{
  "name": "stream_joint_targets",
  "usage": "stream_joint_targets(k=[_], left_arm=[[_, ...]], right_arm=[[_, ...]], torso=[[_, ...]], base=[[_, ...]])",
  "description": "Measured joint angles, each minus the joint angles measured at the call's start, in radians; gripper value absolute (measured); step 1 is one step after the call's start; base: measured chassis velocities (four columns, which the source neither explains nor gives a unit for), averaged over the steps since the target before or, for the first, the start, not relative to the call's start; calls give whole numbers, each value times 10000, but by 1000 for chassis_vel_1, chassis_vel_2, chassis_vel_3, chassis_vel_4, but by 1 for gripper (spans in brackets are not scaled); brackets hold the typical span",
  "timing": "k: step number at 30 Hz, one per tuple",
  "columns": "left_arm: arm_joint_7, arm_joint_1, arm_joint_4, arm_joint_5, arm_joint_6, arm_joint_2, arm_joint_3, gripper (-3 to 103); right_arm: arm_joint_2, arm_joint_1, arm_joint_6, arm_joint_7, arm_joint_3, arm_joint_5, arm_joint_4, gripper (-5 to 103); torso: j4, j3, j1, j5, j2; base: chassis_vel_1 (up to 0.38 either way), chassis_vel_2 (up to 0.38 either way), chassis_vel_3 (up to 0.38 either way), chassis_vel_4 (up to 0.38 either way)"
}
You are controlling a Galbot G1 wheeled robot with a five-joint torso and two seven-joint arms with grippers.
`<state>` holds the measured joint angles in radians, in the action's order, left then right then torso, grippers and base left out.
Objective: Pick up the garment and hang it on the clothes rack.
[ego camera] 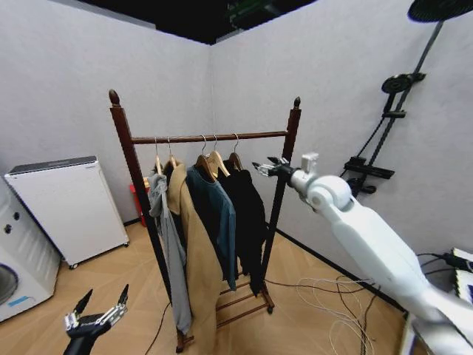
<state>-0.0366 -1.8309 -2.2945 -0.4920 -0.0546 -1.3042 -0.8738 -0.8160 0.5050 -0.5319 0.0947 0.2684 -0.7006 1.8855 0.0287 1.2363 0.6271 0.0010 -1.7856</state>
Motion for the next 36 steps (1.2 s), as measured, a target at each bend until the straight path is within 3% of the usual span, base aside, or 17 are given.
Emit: stream_joint_targets(k=[4,6,14,21,36], left_arm=[[-1,1,0,0,0,1,0,100],[4,0,0,0,0,0,0,100],[2,0,0,0,0,0,0,100],[2,-1,0,0,0,0,0,100],[2,0,0,0,0,0,0,100]], right_arm=[[-232,1581,17,-70,1044,575,500,97],[-694,3567,393,-224,2045,1491,905,100],[-1733,5480,1399,-284,3316,2823,1506,100],[-2202,6448,2198,-583,3903,3654,1793,100],[-2452,6967,2176,-679,3863,3929,2444,100]], torso=[[3,-1,0,-9,-1],[2,0,0,-4,0],[-1,-2,-2,-13,-1],[-1,-1,-3,-11,-1],[2,1,3,-12,2]], base=[[0,0,0,0],[0,0,0,0],[32,-32,-26,31],[27,-60,-59,13],[-70,-90,-84,-63]])
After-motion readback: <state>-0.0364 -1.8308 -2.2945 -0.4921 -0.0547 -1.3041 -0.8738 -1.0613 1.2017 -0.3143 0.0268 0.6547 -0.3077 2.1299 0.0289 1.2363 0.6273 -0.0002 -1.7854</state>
